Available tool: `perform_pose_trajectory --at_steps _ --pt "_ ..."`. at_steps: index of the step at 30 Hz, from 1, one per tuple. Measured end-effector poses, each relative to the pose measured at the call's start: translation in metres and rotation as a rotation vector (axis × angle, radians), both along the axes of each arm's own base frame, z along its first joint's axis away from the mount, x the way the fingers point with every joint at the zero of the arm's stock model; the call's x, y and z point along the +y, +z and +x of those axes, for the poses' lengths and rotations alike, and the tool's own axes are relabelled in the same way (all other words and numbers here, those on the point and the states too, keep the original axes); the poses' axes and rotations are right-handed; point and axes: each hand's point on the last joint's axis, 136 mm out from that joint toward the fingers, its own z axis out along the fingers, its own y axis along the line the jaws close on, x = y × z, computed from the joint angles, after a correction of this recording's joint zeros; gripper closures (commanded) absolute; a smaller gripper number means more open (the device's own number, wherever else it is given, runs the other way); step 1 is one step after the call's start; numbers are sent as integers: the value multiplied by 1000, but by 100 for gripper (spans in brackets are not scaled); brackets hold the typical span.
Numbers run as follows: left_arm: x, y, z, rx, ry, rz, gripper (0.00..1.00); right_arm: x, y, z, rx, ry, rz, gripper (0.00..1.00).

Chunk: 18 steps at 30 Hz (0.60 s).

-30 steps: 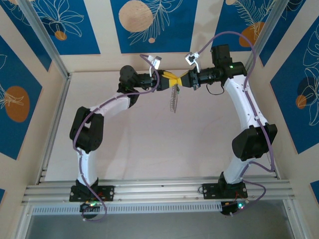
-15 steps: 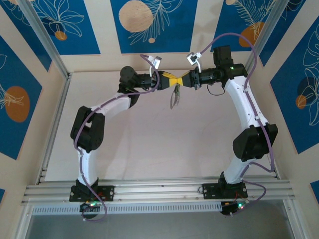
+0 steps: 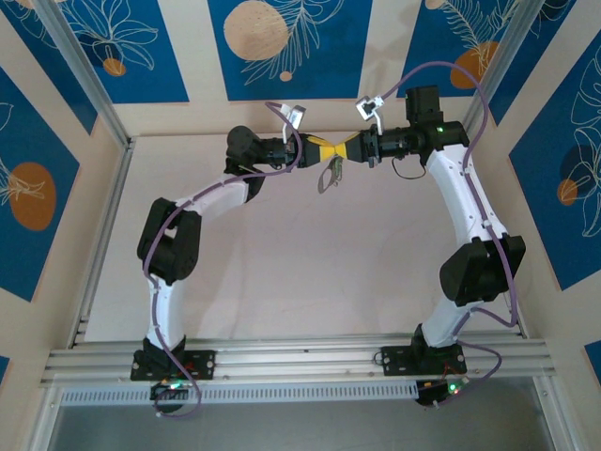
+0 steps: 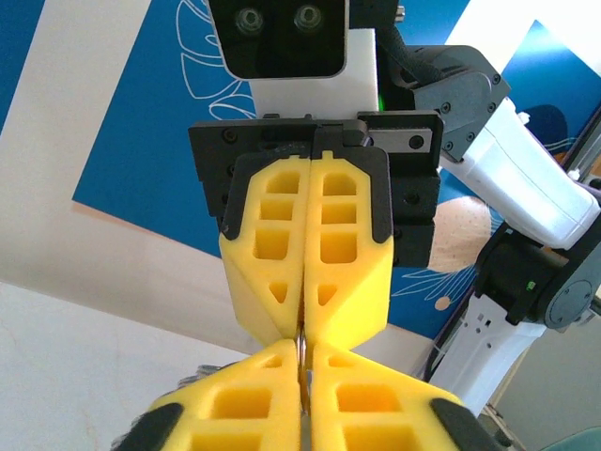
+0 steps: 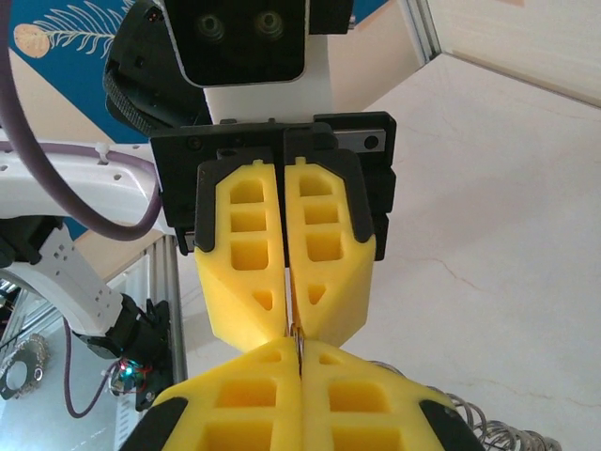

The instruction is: Put the keys on the keyring

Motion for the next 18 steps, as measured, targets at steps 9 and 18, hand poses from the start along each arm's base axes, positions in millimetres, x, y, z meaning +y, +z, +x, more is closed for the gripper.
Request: perform_pose_trajectory --at_steps 9,18 --pt "0 4 -1 -17 -6 -6 100 1 4 -1 1 7 26 100" --pt "-4 8 -5 -45 -2 -25 100 -6 13 7 -7 -40 84 59"
